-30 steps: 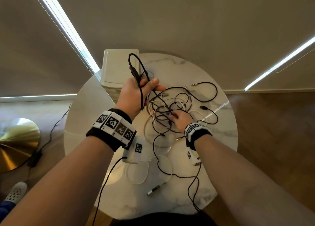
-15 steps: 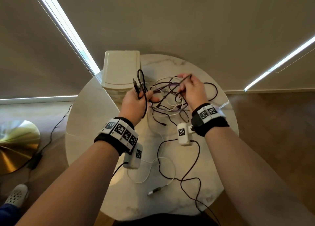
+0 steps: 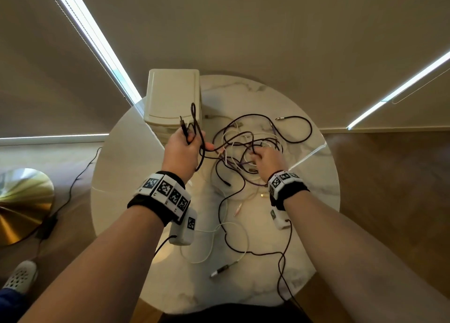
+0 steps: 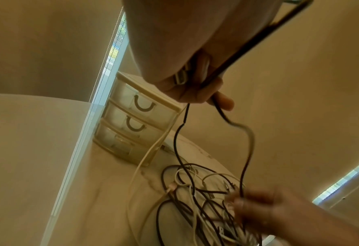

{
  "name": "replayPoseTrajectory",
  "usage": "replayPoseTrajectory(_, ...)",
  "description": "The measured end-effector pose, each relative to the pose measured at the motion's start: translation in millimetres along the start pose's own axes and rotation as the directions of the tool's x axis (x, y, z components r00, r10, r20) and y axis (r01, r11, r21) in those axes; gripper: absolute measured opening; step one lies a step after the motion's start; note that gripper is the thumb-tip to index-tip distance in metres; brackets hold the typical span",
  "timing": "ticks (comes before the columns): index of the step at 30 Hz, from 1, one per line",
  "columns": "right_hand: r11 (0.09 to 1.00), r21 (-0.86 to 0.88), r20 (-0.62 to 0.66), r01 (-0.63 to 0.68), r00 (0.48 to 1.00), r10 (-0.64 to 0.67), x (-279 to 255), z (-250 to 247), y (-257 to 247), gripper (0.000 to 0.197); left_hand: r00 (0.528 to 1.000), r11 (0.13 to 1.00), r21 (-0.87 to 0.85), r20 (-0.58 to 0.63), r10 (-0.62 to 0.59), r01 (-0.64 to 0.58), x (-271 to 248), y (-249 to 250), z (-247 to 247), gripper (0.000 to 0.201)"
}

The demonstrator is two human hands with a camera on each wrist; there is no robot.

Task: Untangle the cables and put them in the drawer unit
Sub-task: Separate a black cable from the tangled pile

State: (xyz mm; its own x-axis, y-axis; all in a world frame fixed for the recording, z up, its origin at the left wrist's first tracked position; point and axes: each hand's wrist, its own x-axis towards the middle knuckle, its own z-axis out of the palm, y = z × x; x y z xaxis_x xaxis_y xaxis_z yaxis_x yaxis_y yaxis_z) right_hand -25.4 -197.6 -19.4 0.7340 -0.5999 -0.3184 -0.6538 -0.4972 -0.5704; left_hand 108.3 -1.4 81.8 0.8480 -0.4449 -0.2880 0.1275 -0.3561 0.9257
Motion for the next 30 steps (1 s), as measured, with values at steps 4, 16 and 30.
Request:
replayPoseTrajectory(4,0.908,0.415,-0.129,0.053,0.992,0.001,-4.2,-47.0,-58.7,0.018,0.999,1.0,0.008,0.037,-0.019,0.019,-0.3,-3.3,12.5,0.02)
replayPoseTrajectory(16,0.783,0.621,-0.033,-0.038,0.997,0.075,-13.0,-46.4,-55.0,0.027,0.998,0.999,-0.045,0.062,0.006,-0.003,-1.4,4.2,27.0,0.02)
replayPoseTrajectory(30,0.623,0.782,-0.065,0.022,0.997,0.047,-62.2,-115.6,-95.5,0.037,1.0,0.957,0.292,0.007,-0.006,0.004,8.7,-12.3,22.9,0.019)
